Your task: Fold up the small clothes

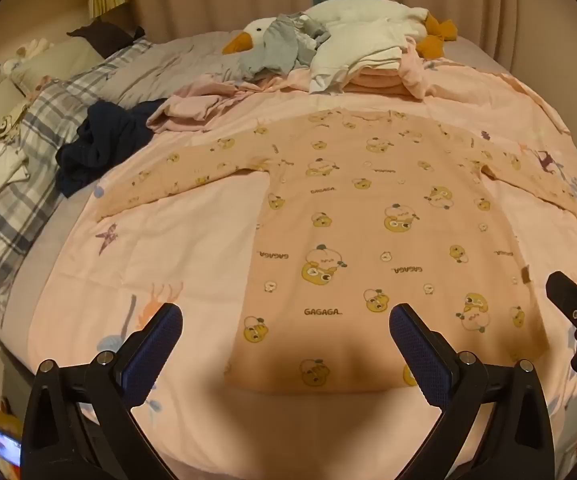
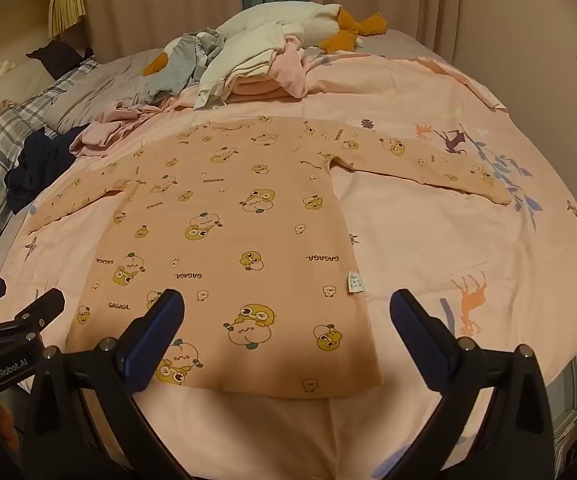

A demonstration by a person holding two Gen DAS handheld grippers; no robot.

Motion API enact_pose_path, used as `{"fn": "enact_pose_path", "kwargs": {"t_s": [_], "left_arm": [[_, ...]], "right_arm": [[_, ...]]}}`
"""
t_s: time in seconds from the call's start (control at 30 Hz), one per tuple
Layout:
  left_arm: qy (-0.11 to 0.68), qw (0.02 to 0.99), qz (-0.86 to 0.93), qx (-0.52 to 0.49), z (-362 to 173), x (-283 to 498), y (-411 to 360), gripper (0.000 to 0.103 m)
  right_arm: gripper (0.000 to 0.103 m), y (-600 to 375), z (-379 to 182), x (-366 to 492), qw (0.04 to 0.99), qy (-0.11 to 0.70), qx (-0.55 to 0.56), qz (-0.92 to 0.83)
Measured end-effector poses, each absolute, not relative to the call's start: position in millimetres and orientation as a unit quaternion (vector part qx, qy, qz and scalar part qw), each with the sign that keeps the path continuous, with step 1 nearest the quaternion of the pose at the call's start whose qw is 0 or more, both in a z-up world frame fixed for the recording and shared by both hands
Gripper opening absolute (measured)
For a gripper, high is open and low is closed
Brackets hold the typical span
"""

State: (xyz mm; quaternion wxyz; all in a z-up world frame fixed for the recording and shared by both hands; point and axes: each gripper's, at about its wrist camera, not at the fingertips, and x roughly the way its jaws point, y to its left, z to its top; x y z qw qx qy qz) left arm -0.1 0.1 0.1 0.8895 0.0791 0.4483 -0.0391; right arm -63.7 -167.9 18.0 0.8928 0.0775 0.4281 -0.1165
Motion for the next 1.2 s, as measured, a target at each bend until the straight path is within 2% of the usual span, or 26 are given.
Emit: {"fn": "enact_pose_path", "kwargs": {"t_s": [1.2], "left_arm": [[0.447, 0.890, -0.040, 0.080, 3.3, 0.8, -3.6, 0.102]], "right_arm": [[0.103, -165.3, 18.5, -62.4, 0.894, 0.425, 0.085, -0.114]]}}
